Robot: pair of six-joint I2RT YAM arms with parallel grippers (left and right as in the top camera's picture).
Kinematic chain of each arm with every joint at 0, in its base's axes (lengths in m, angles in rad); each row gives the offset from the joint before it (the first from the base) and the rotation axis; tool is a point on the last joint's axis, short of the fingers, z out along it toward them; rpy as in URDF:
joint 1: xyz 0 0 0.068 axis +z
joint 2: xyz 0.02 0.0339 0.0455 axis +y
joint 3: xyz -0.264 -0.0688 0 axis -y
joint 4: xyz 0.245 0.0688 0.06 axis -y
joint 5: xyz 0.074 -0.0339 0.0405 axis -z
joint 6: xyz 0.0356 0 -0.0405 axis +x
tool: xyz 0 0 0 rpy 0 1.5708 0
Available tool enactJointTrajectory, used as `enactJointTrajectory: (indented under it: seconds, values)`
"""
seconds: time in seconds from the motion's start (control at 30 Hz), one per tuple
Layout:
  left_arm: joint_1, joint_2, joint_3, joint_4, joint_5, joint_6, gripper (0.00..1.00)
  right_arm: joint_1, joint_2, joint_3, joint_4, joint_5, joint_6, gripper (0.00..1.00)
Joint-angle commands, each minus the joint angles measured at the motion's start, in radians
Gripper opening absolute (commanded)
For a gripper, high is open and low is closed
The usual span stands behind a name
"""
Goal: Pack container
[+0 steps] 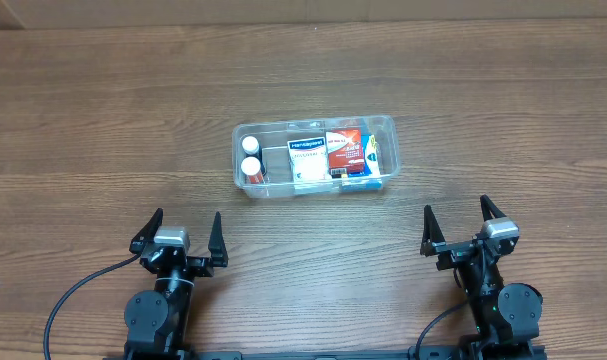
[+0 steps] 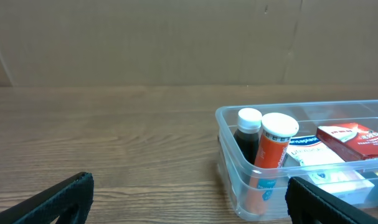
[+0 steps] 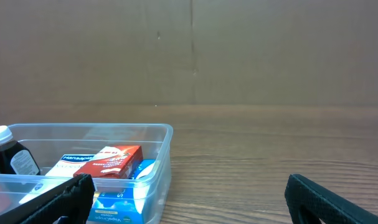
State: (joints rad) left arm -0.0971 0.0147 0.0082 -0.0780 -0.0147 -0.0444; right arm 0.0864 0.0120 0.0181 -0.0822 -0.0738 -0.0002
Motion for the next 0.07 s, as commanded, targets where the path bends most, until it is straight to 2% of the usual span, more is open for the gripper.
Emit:
enactJointTrajectory:
  seconds: [0.0,0.03]
  values:
    - [0.007,-0.01,-0.003,0.001,0.015,0.012,1.0,-0.003,-0.009,-0.01,0.006,0.005,-0.004,1.0]
    - [0.007,-0.01,-0.003,0.001,0.015,0.012,1.0,-0.003,-0.009,-0.01,0.006,0.005,-0.004,1.0]
